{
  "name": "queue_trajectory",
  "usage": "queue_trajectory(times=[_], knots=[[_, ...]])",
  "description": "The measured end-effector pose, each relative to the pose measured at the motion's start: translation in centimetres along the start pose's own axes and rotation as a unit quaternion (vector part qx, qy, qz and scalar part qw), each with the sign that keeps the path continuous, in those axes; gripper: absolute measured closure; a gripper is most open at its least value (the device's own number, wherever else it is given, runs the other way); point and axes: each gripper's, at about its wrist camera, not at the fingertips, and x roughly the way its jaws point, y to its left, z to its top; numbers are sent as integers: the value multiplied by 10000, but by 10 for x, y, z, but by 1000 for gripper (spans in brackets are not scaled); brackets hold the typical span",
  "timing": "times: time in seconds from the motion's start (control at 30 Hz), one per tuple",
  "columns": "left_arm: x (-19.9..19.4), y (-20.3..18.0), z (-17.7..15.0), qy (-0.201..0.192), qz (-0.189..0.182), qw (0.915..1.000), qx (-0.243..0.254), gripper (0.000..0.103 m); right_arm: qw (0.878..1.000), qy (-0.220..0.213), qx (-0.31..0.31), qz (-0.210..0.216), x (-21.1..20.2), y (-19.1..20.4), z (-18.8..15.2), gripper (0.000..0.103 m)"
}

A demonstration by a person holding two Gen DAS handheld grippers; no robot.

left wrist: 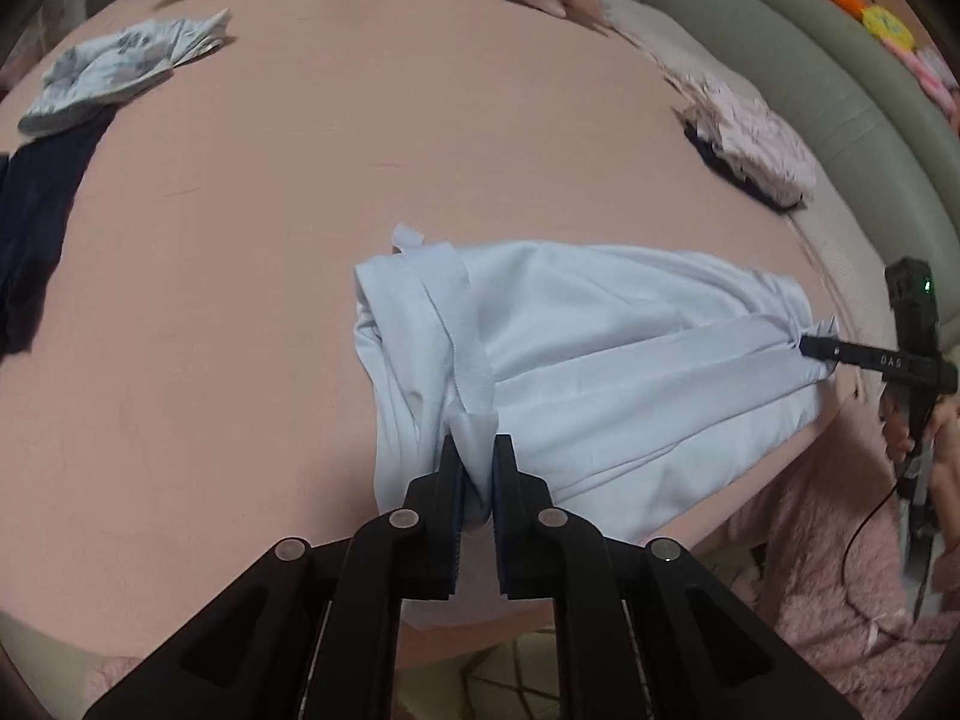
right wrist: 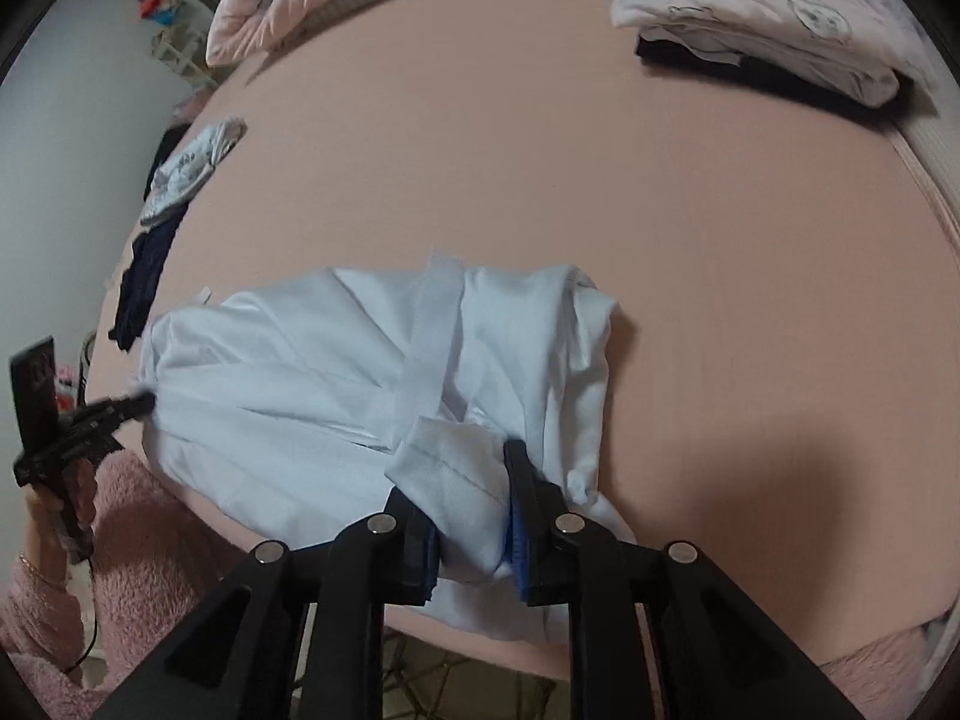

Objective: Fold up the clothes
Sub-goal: 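Lift the shirt edge with both grippers and fold it over the other half, then open both grippers and release the folded shirt onto the bed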

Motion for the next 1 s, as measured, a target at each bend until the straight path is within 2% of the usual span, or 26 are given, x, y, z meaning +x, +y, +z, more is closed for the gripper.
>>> queue_trajectory(times=[0.1,0.2,0.3,0.33,0.43,0.53,0.63,0.7,0.73,0.83,0.9,1.0], knots=[[-12,2,1,78,113,9999,30,86,10000,3,90,21,-9,0,3,80],[-23,5,-6,140,343,9992,174,83,9994,104,-232,-226,-20,2,-6,75],[-36,2,-3,102,379,9989,249,83,9984,168,-367,-404,-34,4,-10,69],[-41,1,-3,89,391,9988,274,83,9978,138,-419,-493,-41,6,-9,65],[-54,-3,1,40,400,9986,345,83,9950,-139,-550,-820,-61,16,-1,64],[-65,-17,16,-112,135,9990,412,82,9926,-542,-547,-937,-73,28,10,63],[-68,-28,28,-343,-187,9986,346,78,9947,-458,-536,-752,-53,43,19,63],[-63,-31,35,-426,-346,9982,220,68,9951,-306,-541,-768,-34,48,19,63],[-56,-32,39,-423,-384,9983,131,68,9952,-230,-543,-776,-24,50,19,63],[-22,-33,50,-187,-392,9990,-89,67,9953,-1,-549,-800,5,58,19,63],[6,-31,50,210,-9,9997,-153,67,9957,69,-441,-810,13,54,17,63],[28,-30,42,649,438,9968,-141,67,9972,30,-267,-703,12,47,11,63]])
